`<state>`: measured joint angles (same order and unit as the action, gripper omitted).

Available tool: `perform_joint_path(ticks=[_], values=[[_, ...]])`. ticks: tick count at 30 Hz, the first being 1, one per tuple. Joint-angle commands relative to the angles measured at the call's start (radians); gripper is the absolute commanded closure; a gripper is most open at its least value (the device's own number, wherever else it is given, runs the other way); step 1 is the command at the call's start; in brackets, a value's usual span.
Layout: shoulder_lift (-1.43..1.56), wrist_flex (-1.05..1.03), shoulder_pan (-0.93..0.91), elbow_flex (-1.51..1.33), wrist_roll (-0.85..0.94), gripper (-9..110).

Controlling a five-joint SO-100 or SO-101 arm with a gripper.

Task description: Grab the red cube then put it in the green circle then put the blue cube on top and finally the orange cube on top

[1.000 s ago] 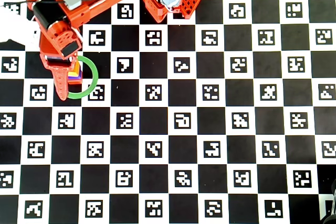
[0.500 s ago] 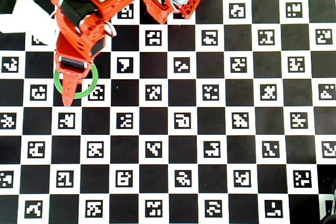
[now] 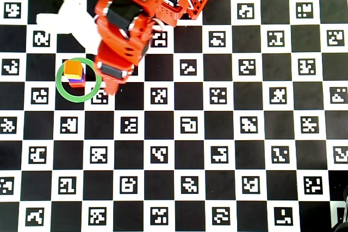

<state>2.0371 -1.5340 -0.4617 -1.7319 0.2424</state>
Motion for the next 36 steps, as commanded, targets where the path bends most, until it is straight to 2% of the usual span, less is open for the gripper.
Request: perform_joint_path(ticks=[1, 8, 15, 23, 32, 36], values=[[0.163, 0.032, 0.077, -0.080, 0.061, 105], [0.356, 0.055, 0.190, -0.284, 0.282, 107], [0.546, 0.058, 0.259, -0.468, 0.707, 107], [0.831, 0.155, 0.339, -0.784, 0.844, 107], [1.121, 0.284, 0.347, -1.109, 0.976, 107], [1.193, 0.279, 0.368, -1.207, 1.011, 107]])
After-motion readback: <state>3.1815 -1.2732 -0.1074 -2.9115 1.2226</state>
